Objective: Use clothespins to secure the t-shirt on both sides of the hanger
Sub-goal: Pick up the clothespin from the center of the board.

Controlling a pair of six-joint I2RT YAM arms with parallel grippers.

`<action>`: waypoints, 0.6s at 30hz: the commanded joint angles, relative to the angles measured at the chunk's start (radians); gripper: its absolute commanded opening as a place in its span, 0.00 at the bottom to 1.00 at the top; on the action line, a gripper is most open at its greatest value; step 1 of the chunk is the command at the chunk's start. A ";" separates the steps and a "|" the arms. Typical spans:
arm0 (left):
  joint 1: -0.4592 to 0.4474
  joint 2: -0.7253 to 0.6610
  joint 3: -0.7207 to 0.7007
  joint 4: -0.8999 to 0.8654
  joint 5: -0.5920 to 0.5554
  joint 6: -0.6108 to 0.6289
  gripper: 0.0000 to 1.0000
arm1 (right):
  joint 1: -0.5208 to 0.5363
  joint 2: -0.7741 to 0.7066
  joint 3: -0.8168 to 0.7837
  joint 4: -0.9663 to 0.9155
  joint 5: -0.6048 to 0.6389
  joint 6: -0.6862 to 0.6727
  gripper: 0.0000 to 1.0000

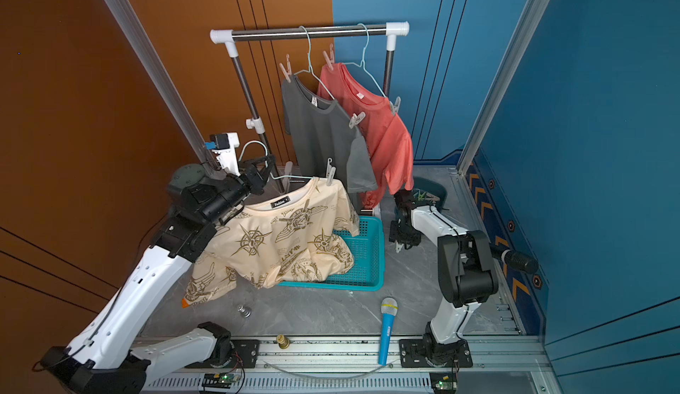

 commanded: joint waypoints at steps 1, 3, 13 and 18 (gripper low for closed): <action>0.009 -0.004 0.001 0.042 0.017 -0.010 0.10 | 0.002 0.029 0.003 0.017 0.047 0.034 0.58; 0.009 -0.005 -0.001 0.042 0.016 -0.009 0.10 | 0.002 0.048 0.009 0.024 0.053 0.039 0.57; 0.010 -0.004 0.002 0.033 0.010 -0.006 0.10 | 0.000 0.108 0.013 0.069 0.012 0.052 0.38; 0.010 0.000 0.002 0.033 0.011 -0.006 0.10 | 0.002 0.076 -0.014 0.118 -0.024 0.054 0.31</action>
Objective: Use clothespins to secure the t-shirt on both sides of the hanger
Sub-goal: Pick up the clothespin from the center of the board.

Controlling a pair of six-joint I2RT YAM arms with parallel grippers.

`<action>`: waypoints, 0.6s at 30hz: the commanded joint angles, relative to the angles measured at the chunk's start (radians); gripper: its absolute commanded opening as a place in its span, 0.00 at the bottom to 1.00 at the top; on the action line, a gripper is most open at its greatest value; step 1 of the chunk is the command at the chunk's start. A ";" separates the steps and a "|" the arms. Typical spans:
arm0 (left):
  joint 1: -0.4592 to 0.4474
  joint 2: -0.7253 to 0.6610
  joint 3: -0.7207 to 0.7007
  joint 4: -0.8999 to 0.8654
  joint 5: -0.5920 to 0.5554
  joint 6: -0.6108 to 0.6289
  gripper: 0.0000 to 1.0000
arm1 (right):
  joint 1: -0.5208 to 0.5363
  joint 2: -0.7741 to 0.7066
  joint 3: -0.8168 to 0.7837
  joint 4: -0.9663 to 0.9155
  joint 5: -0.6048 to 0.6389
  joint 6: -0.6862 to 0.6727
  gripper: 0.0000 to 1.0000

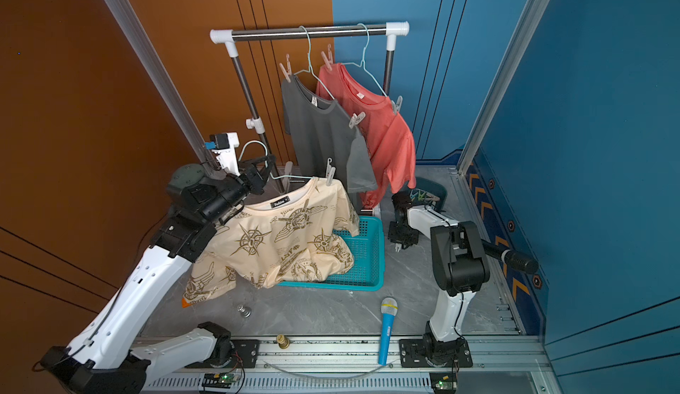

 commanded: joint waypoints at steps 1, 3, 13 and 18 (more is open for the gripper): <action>0.010 0.001 0.002 0.034 0.011 -0.005 0.10 | 0.002 -0.015 -0.030 0.048 -0.039 0.013 0.30; 0.010 0.000 0.001 0.034 0.004 -0.006 0.10 | 0.003 -0.047 -0.051 0.071 -0.052 0.013 0.25; -0.018 -0.065 -0.026 0.004 -0.216 -0.026 0.05 | 0.019 -0.287 -0.194 0.133 -0.062 0.008 0.12; -0.053 -0.129 -0.082 0.020 -0.408 -0.067 0.05 | 0.039 -0.441 -0.261 0.133 -0.041 0.010 0.09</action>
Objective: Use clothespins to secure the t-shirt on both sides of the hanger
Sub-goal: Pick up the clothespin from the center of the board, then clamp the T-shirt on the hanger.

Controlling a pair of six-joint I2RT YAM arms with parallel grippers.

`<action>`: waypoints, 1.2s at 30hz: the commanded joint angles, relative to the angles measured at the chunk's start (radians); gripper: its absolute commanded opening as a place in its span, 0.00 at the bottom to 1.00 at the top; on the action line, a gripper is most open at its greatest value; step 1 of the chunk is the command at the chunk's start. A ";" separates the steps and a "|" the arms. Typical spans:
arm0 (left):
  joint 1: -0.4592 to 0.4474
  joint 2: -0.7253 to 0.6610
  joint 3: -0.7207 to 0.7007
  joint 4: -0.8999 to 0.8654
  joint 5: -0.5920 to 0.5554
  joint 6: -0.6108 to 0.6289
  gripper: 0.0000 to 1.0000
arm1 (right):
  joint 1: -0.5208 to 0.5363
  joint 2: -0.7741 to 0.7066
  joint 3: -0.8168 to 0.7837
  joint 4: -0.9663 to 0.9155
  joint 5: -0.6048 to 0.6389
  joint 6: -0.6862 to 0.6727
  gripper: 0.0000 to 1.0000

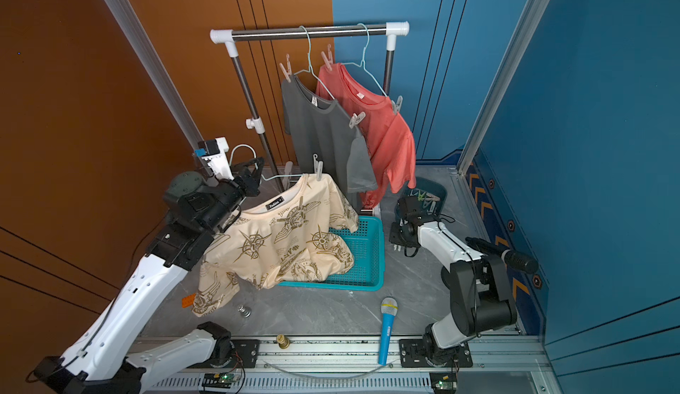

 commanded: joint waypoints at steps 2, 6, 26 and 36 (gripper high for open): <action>-0.048 -0.050 -0.018 0.036 -0.219 -0.032 0.05 | 0.027 -0.139 -0.054 0.002 0.031 0.006 0.09; -0.144 -0.042 -0.004 0.034 -0.338 0.001 0.05 | 0.074 -0.283 -0.084 -0.025 0.083 0.009 0.08; -0.501 0.273 0.165 0.168 -1.022 0.049 0.02 | 0.731 -0.653 0.089 0.144 0.506 0.072 0.06; -0.528 0.549 0.407 0.229 -1.297 0.103 0.02 | 1.091 -0.591 0.070 0.564 0.816 -0.166 0.06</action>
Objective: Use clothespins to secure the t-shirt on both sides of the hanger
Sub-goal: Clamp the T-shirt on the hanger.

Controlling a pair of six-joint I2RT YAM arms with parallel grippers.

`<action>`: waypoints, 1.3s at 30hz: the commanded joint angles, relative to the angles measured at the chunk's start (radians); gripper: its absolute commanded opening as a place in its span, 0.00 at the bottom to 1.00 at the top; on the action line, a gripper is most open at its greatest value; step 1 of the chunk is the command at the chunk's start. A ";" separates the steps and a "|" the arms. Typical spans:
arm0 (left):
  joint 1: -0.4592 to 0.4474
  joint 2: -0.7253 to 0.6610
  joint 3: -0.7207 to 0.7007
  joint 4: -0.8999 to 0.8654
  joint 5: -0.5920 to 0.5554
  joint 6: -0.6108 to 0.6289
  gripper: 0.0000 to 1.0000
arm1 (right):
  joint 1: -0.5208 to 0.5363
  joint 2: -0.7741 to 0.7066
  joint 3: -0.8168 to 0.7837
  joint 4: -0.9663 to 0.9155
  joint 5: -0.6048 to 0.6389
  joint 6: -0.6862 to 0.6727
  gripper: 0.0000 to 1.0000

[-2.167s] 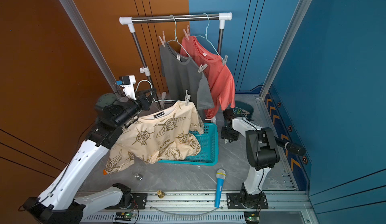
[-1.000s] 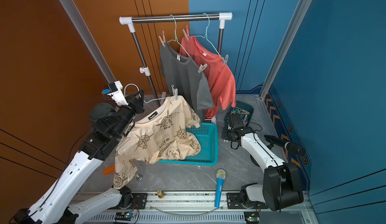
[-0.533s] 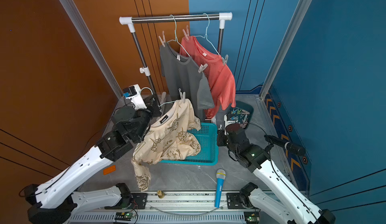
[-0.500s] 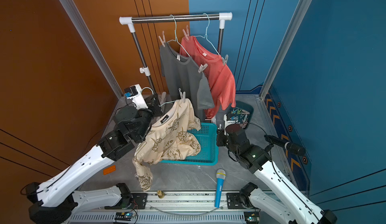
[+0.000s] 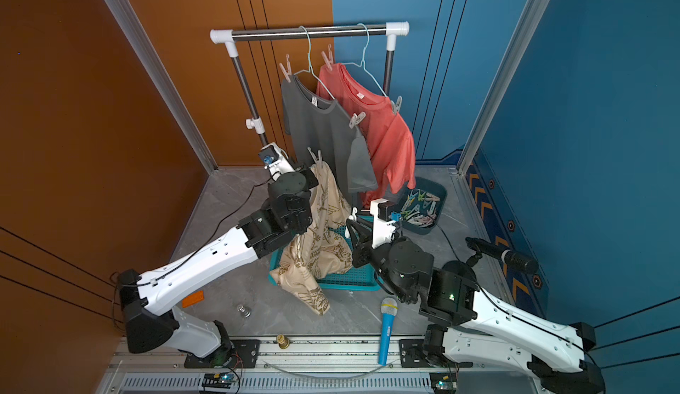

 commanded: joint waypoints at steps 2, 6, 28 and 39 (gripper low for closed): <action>-0.019 0.084 0.133 0.075 -0.136 0.056 0.02 | 0.104 0.064 -0.003 0.275 0.169 -0.196 0.06; -0.027 0.139 0.203 0.069 -0.136 0.062 0.02 | 0.166 0.128 -0.020 0.440 0.202 -0.310 0.06; -0.029 0.172 0.323 -0.073 -0.088 -0.058 0.01 | 0.143 0.156 -0.118 0.613 0.249 -0.354 0.05; -0.029 0.198 0.363 -0.133 -0.074 -0.111 0.01 | 0.099 0.215 -0.156 0.722 0.222 -0.385 0.10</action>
